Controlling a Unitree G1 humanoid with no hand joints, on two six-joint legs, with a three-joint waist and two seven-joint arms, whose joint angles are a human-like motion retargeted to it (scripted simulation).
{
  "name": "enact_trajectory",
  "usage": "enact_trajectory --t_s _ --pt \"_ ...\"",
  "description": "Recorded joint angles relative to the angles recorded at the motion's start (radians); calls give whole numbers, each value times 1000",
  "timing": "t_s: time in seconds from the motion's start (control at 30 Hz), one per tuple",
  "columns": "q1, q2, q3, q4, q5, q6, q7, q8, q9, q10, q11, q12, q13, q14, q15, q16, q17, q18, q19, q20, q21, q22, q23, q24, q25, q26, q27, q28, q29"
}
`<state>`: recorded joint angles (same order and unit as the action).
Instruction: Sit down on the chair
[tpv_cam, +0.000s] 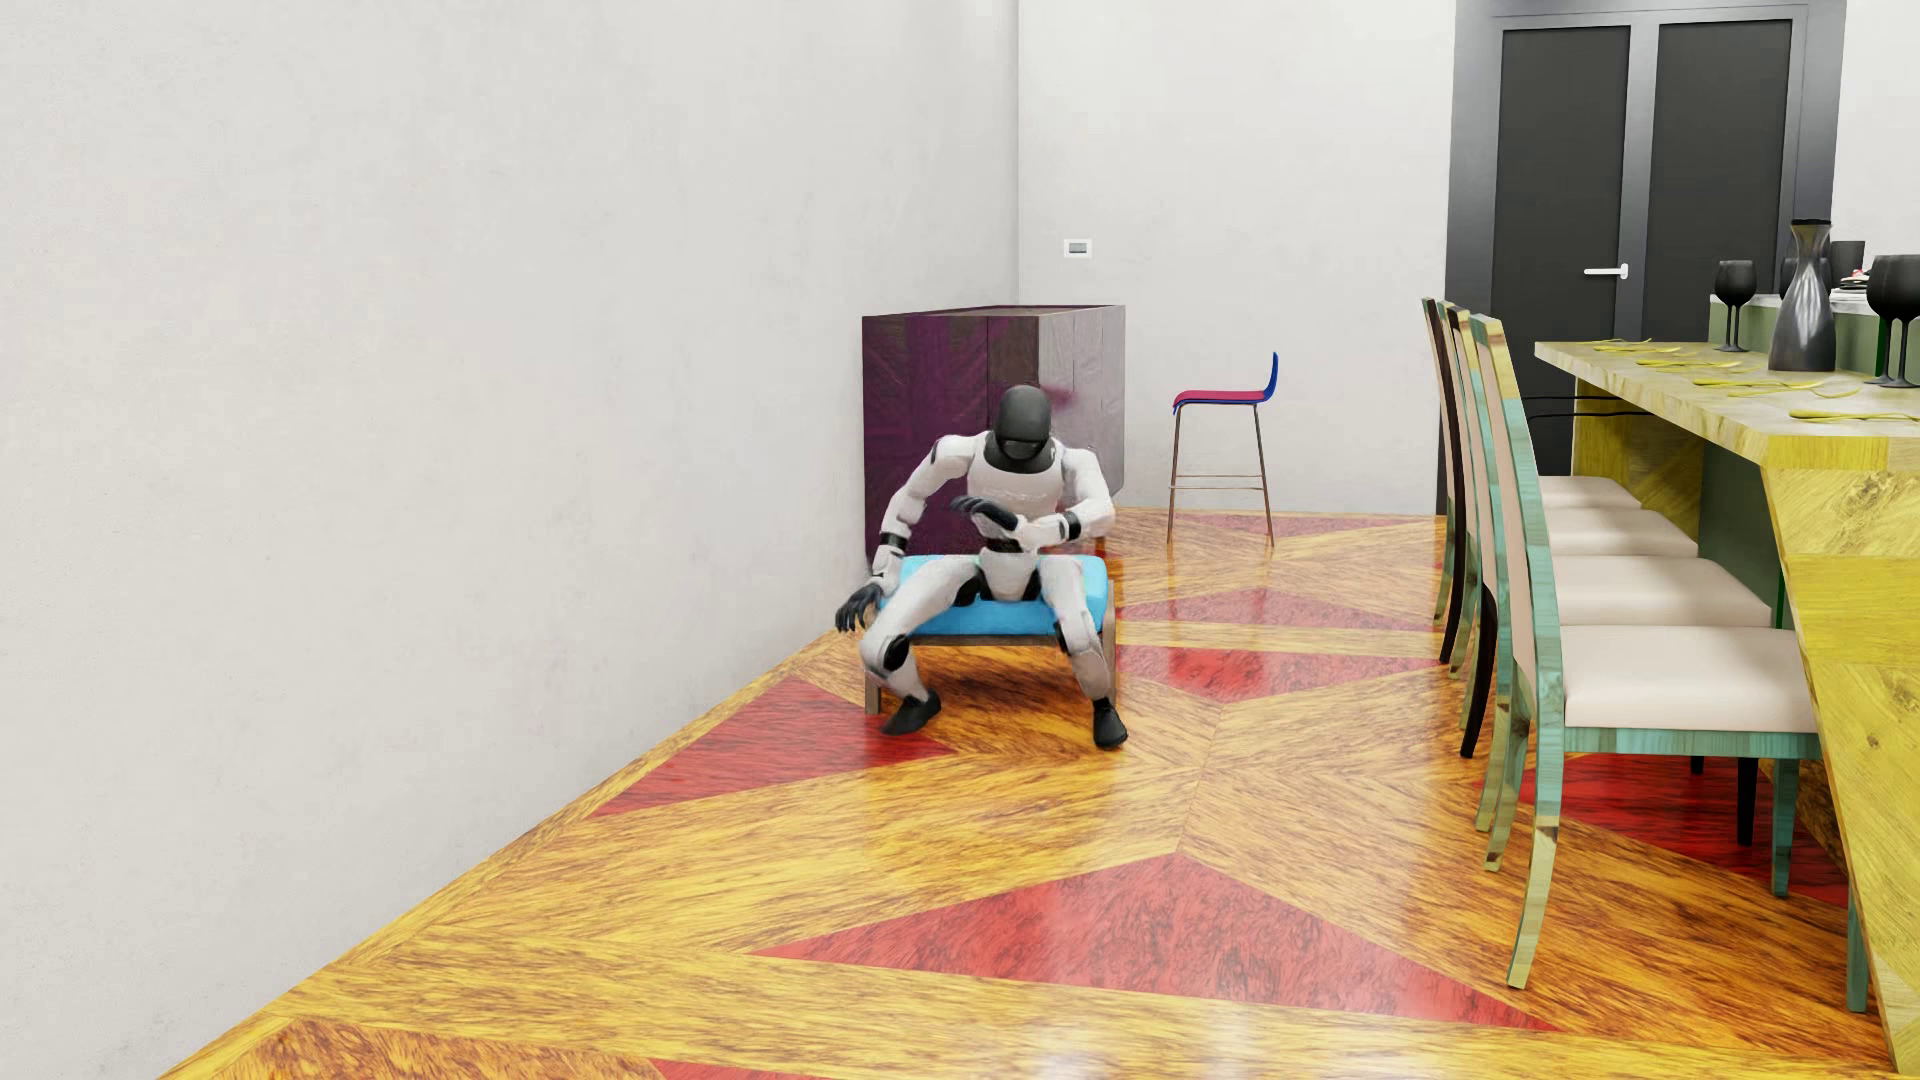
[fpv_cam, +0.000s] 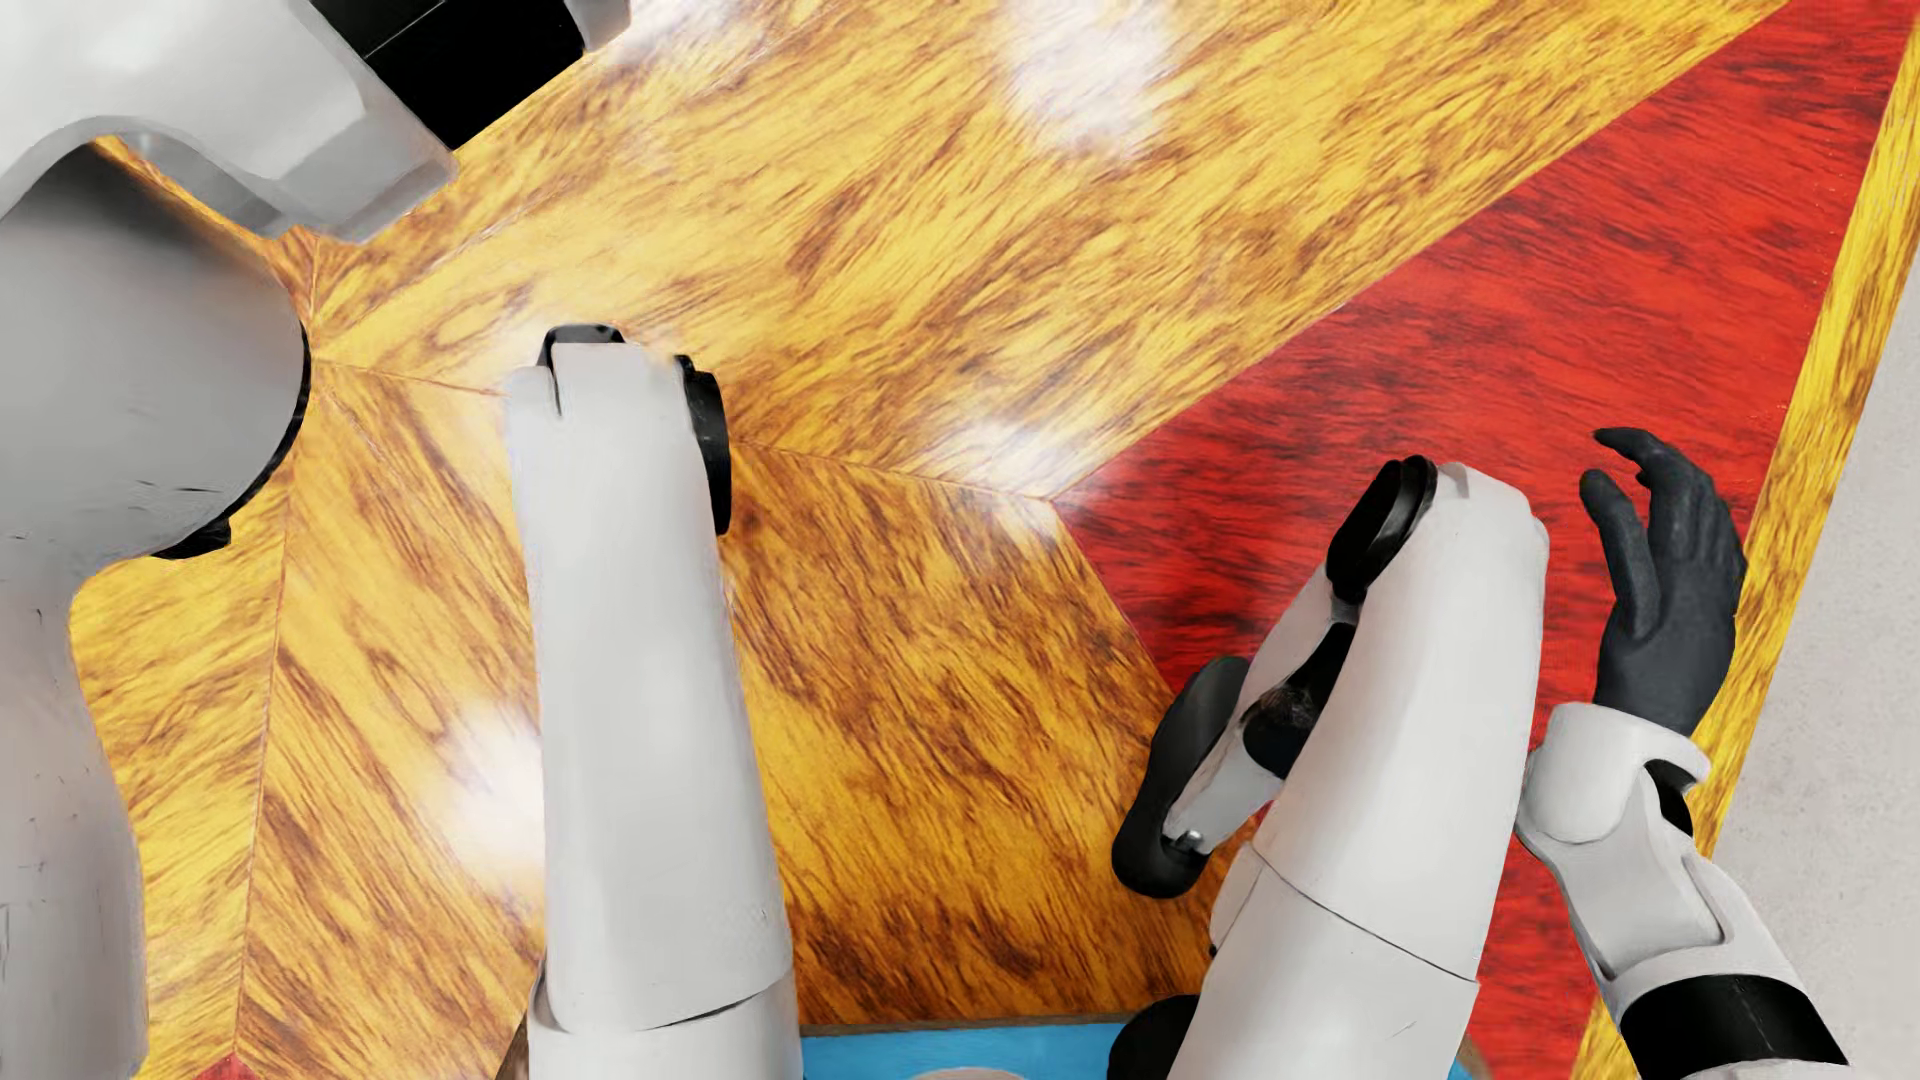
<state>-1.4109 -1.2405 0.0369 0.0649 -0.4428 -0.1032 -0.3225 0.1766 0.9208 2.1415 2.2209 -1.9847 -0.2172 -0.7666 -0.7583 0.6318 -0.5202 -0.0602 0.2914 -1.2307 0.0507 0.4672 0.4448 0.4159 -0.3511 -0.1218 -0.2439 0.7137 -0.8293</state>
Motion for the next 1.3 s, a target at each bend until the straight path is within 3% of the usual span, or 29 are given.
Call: enact_trajectory --t_s 0.07,0.1,0.13,0.17,0.23,0.27,0.3,0.33,0.37,0.4,0.43,0.5,0.53,0.57,0.6,0.63,0.67,0.7,0.77,0.83,0.87,0.97,1.13,1.3 --pt "-16 3 -1 -9 -3 14 -5 27 2 60 79 140 -18 24 5 29 -46 -14 -6 30 24 -75 -75 3 -14 -6 38 3 -58" --pt "-3 3 -1 1 2 9 -3 36 2 81 105 273 -23 33 24 34 -59 -13 -20 63 36 -113 -117 14 -36 -27 30 -5 -49" --pt "19 11 -5 22 3 2 -12 49 3 94 123 420 -27 34 43 39 -61 -44 -9 114 42 -150 -160 31 -63 -12 35 -5 -31" --pt "57 32 -7 25 6 1 -13 47 -3 94 132 623 -30 42 73 37 -58 -50 -1 171 67 -202 -192 43 -72 -27 62 -13 -29" --pt "138 79 -21 57 10 4 -5 55 -21 83 140 1078 -38 42 122 19 -48 -60 25 356 110 -305 -239 104 -134 -32 52 -24 80" --pt "181 71 -24 74 23 -11 -8 62 -30 83 153 1216 -39 31 180 9 -34 -65 41 434 129 -374 -265 110 -158 -36 68 -17 121" --pt "215 39 -26 84 36 -9 2 82 -36 85 164 1315 -42 40 288 0 -37 -48 6 512 155 -466 -307 124 -190 -10 97 -31 117" --pt "265 -4 -37 91 53 -12 9 132 -41 72 164 1390 -52 31 291 -1 -36 -67 23 589 191 -542 -343 145 -221 -27 158 -90 96" --pt "295 -23 -44 110 95 -6 12 142 -52 70 139 1479 -59 39 290 -14 -34 -63 14 660 228 -589 -389 177 -254 -77 111 -136 157" --pt "332 -30 -52 126 137 0 20 150 -62 61 90 1585 -67 48 324 -27 -24 -70 68 724 265 -631 -430 204 -268 -65 81 -195 240" --pt "364 -18 -58 136 170 3 19 143 -72 51 37 1674 -81 57 360 -46 -14 -82 84 761 295 -640 -453 238 -285 -105 36 -271 343" --pt "385 36 -81 171 232 14 7 122 -96 47 -41 1798 -141 133 409 -79 6 -135 68 839 370 -604 -431 293 -303 -156 -52 -421 549" --pt "381 76 -86 174 243 25 -3 115 -102 48 -77 1824 -167 146 459 -106 10 -148 59 847 398 -558 -391 301 -322 -161 -67 -451 606" --pt "390 120 -89 175 255 31 -5 117 -114 50 -105 1845 -179 89 410 -129 18 -146 54 845 417 -508 -342 328 -325 -179 -67 -436 656" --pt "415 130 -90 184 275 22 14 101 -119 43 -109 1851 -189 62 405 -143 25 -105 14 849 446 -468 -287 343 -325 -163 -63 -387 664" --pt "437 132 -89 190 273 24 26 102 -122 24 -110 1836 -200 75 428 -159 23 -107 11 846 452 -412 -237 338 -324 -154 -95 -338 592" --pt "455 143 -89 190 278 35 33 107 -124 -5 -112 1819 -211 111 431 -164 19 -109 19 832 472 -364 -217 330 -297 -130 -75 -311 550" --pt "456 156 -85 188 275 43 47 100 -132 -1 -113 1806 -215 118 413 -160 7 -94 3 826 481 -341 -218 337 -293 -127 -69 -335 565" --pt "461 166 -87 193 272 49 44 108 -142 0 -108 1797 -241 121 400 -151 4 -120 1 826 502 -322 -178 328 -291 -153 -110 -364 632" --pt "456 166 -86 193 269 48 44 112 -160 1 -100 1785 -234 119 389 -136 22 -121 2 817 504 -294 -140 288 -266 -148 -87 -353 599" --pt "446 166 -75 186 262 60 39 110 -161 4 -99 1762 -231 113 387 -144 20 -113 3 795 486 -270 -128 295 -258 -149 -80 -330 562" --pt "438 162 -65 174 253 60 39 117 -168 7 -91 1746 -207 127 382 -160 35 -97 3 765 482 -239 -116 284 -279 -118 -61 -284 525" --pt "416 147 -68 168 252 61 23 124 -176 16 -84 1743 -211 118 373 -189 48 -101 7 772 495 -228 -88 324 -289 -112 -25 -277 465" --pt "345 88 -62 178 247 65 7 132 -199 27 -80 1693 -227 116 374 -173 46 -101 28 825 449 -275 -103 334 -313 -170 -58 -409 504"
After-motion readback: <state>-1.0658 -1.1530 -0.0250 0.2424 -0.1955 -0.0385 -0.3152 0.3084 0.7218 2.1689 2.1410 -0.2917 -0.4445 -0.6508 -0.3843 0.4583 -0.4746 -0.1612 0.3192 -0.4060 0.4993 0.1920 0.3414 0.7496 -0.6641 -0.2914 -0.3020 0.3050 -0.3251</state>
